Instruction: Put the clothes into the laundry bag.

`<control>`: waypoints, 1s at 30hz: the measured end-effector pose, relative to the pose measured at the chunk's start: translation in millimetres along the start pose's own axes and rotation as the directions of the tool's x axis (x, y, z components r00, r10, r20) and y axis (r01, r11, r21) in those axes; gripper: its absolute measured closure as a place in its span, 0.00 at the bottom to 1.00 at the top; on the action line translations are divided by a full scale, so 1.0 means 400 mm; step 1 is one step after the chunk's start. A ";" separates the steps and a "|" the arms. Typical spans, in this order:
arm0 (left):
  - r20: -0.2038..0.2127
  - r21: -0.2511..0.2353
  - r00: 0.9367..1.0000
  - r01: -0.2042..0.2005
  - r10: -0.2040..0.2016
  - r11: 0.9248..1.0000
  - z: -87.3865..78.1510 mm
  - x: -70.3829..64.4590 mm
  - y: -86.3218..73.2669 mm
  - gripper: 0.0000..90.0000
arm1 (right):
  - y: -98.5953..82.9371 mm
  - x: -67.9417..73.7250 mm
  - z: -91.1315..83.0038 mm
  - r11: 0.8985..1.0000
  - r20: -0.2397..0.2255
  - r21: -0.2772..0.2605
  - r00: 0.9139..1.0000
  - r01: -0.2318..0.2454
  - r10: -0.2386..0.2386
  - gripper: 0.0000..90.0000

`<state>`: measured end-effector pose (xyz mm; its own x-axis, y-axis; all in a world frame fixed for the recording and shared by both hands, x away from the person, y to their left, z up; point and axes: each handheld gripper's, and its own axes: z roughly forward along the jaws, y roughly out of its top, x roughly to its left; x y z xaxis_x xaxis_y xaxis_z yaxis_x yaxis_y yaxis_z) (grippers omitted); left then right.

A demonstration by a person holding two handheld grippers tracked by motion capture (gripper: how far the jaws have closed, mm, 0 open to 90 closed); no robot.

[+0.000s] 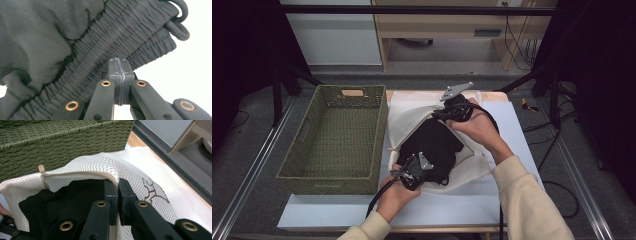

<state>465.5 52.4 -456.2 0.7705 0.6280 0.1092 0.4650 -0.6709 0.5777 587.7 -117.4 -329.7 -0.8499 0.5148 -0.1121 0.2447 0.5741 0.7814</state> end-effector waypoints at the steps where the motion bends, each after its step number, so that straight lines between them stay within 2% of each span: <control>1: 0.000 -0.007 1.000 0.008 -0.008 1.000 0.004 0.003 0.001 1.00 | 0.000 0.000 0.000 1.000 0.000 0.000 1.000 -0.002 0.002 0.97; 10: -0.041 -0.049 0.998 0.038 -0.040 0.998 0.027 0.022 0.016 1.00 | -0.005 -0.003 -0.002 1.000 -0.007 0.011 1.000 0.001 0.000 0.97; 16: -0.046 -0.068 0.997 0.064 -0.067 0.996 0.043 0.041 0.027 1.00 | -0.002 0.002 0.001 1.000 -0.013 0.016 1.000 0.005 -0.005 0.97; 25: -0.069 -0.077 0.995 0.066 -0.071 0.995 0.059 0.056 0.045 1.00 | 0.002 -0.002 0.003 1.000 -0.016 0.017 1.000 0.009 -0.008 0.97; 30: -0.080 -0.070 0.995 0.051 -0.057 0.996 0.064 0.061 0.055 1.00 | 0.004 -0.005 0.003 1.000 -0.014 0.020 1.000 0.010 -0.010 0.97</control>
<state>505.5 42.9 -461.5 0.7054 0.6947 0.1407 0.4723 -0.6086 0.6376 590.2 -116.8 -328.8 -0.8590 0.4998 -0.1112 0.2451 0.5920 0.7677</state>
